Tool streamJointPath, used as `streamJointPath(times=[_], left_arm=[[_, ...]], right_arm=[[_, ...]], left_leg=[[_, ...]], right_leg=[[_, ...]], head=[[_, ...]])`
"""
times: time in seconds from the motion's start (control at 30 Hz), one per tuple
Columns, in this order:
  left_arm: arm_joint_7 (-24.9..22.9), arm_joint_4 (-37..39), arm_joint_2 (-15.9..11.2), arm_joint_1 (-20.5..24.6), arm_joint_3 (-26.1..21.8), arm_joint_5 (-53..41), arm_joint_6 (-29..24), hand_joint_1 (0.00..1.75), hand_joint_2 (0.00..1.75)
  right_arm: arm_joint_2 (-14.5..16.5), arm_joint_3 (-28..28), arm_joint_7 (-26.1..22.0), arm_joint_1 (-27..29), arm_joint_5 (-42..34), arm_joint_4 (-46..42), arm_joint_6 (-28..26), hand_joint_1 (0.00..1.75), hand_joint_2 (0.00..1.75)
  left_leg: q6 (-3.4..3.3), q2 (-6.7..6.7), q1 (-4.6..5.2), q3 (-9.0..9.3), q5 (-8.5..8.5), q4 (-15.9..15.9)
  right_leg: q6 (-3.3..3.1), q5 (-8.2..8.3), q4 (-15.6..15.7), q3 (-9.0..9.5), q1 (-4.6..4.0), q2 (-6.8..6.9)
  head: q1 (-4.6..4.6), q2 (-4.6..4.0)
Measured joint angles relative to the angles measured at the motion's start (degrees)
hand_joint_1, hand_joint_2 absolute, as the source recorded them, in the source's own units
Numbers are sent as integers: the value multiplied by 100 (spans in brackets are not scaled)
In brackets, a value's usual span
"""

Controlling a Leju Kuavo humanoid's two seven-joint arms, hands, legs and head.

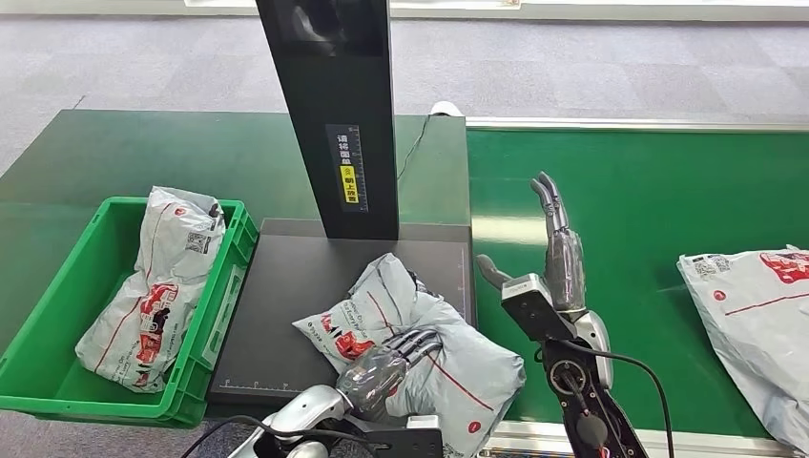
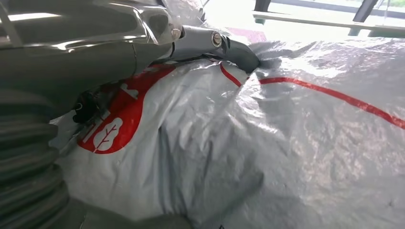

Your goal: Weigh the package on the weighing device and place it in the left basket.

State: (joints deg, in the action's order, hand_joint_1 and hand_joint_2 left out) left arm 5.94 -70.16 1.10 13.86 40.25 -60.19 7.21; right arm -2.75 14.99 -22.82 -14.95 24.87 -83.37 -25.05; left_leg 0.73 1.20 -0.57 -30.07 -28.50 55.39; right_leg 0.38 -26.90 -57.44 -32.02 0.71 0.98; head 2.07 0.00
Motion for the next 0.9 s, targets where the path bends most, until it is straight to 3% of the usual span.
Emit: streamJointPath(times=[0.07, 0.27, 0.43, 0.67, 0.9], left_arm=[[220, -3, 5, 0, -43, 70, -89, 175, 175], [1579, -526, -88, -112, -220, 1021, -747, 175, 175], [2113, -1173, -209, -235, -420, 1427, -1292, 175, 175], [2357, -1633, -318, -411, -669, 1346, -2068, 175, 175], [2357, -1776, -364, -490, -767, 1300, -2126, 175, 175]], right_arm=[[-7, -17, 0, 42, 2, -5, -4, 0, 175], [-78, -58, -16, 232, -80, -158, 83, 0, 175], [-135, -104, -83, 409, -127, -340, 154, 0, 175], [-155, -161, -103, 449, -137, -445, 225, 0, 175], [-171, -172, -103, 464, -137, -473, 227, 0, 175]], left_leg=[[0, 0, 0, 1, 0, 0], [1, -5, 0, -7, 1, 1], [0, -1, 0, -23, 0, 0], [0, -2, 0, -25, 0, 0], [0, -2, 0, -25, 0, 0]], right_leg=[[0, 0, 0, 1, 0, 0], [0, 0, 0, -7, 0, 1], [0, -1, 0, -22, 0, 0], [0, -1, 0, -25, 0, 0], [0, -1, 0, -25, 0, 0]], head=[[0, 0], [-1, 0], [0, 0], [-1, 0], [-1, 0]])
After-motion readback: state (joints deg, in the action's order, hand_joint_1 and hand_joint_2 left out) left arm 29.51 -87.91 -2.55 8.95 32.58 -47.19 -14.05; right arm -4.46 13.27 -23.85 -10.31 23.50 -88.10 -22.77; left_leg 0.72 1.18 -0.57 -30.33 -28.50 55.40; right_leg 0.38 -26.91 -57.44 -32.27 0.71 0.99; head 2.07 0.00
